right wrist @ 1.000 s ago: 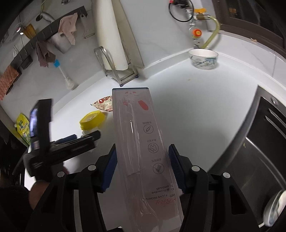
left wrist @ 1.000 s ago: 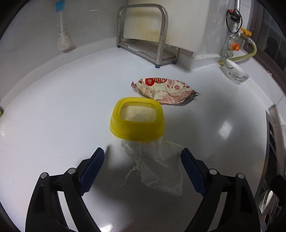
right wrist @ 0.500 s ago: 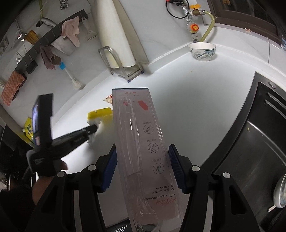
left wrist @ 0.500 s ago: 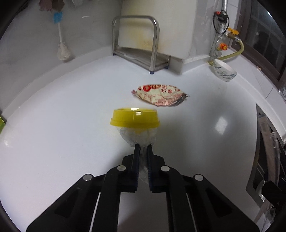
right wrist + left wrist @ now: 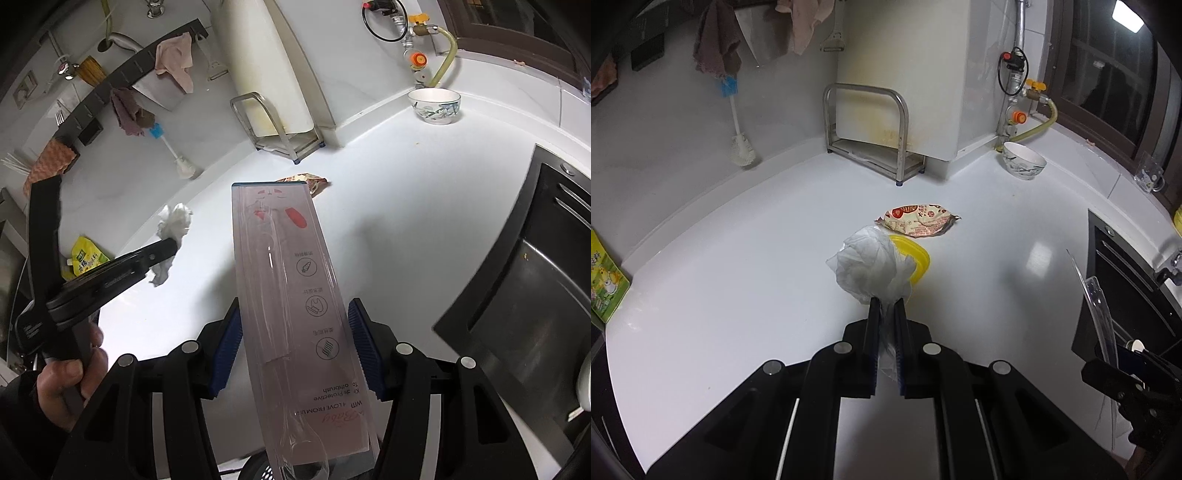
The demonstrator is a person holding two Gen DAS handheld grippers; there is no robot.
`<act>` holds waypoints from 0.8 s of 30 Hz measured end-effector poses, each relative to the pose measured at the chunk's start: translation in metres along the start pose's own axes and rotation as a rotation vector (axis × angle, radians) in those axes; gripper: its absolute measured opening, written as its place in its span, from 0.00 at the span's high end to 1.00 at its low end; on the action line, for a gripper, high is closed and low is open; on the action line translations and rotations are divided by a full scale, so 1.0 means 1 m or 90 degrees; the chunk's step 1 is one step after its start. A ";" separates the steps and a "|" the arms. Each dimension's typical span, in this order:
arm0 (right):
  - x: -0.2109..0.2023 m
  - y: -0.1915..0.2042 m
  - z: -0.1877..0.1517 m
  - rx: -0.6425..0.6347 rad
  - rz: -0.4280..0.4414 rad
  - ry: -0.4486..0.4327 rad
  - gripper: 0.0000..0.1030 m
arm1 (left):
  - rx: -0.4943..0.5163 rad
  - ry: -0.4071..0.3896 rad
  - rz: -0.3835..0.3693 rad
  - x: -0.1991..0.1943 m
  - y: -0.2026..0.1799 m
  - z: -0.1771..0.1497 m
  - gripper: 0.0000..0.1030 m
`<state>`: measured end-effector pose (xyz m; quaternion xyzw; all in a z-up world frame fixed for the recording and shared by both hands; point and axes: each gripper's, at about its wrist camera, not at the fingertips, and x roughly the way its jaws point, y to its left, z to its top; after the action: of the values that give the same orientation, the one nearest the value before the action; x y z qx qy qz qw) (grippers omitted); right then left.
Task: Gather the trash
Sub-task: 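Carry both items over the grey basket and open both tools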
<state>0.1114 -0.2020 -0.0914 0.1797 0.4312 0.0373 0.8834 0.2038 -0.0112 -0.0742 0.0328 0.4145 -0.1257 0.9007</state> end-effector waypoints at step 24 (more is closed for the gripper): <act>-0.094 0.001 -0.129 -0.023 -0.006 0.060 0.46 | 0.040 0.035 -0.039 -0.109 -0.059 -0.136 0.92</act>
<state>-0.0471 -0.1848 -0.0936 0.1597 0.4721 0.0495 0.8655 0.0203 -0.0244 -0.0779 0.0522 0.4357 -0.1651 0.8833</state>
